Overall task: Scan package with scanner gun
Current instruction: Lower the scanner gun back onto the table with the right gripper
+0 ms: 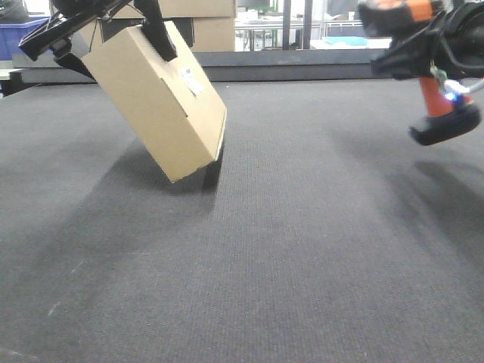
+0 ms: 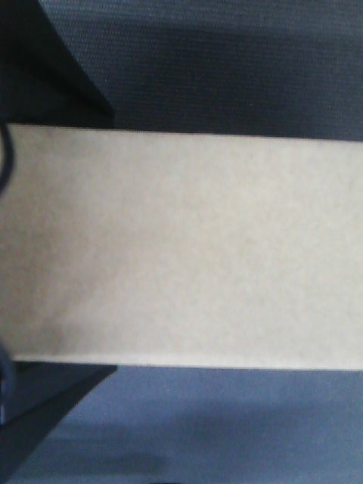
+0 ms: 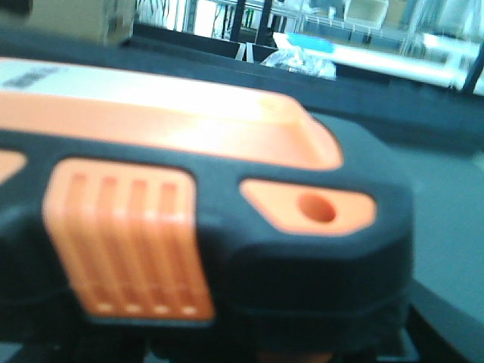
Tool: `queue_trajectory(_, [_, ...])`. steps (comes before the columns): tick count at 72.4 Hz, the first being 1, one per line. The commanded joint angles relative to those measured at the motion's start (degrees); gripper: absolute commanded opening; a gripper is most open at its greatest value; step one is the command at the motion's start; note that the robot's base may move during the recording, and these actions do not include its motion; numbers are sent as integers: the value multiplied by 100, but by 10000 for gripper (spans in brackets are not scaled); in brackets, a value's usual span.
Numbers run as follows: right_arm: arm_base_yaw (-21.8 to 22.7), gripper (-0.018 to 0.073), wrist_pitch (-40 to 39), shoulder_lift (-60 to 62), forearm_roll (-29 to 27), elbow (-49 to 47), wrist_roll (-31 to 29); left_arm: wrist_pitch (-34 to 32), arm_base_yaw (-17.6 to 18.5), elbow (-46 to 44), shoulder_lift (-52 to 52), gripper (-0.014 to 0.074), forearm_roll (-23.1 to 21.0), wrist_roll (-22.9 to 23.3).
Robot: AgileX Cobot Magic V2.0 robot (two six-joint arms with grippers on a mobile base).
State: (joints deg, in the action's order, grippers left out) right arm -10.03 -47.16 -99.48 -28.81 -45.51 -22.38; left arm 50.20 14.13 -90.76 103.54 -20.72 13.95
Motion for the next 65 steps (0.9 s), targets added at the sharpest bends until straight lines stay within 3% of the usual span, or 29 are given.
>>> queue_trajectory(1, [12,-168,-460,42,30,-19,1056,-54,22,-23,-44,-111,-84,21])
queue_trajectory(9, [12,-168,-861,-139,54,-19,1565,-15,22,-23,-44,-111,-84,21])
queue_trajectory(23, [12,-168,-1390,-500,153,-19,1607,-3,22,-23,-44,-111,-84,21])
queue_trajectory(33, [12,-168,-1808,-723,502,-19,2029,-3,22,-23,-44,-111,-84,21])
queue_trajectory(65, [12,-168,-1824,-907,668,-19,2098,-3,22,-23,-44,-111,-84,21])
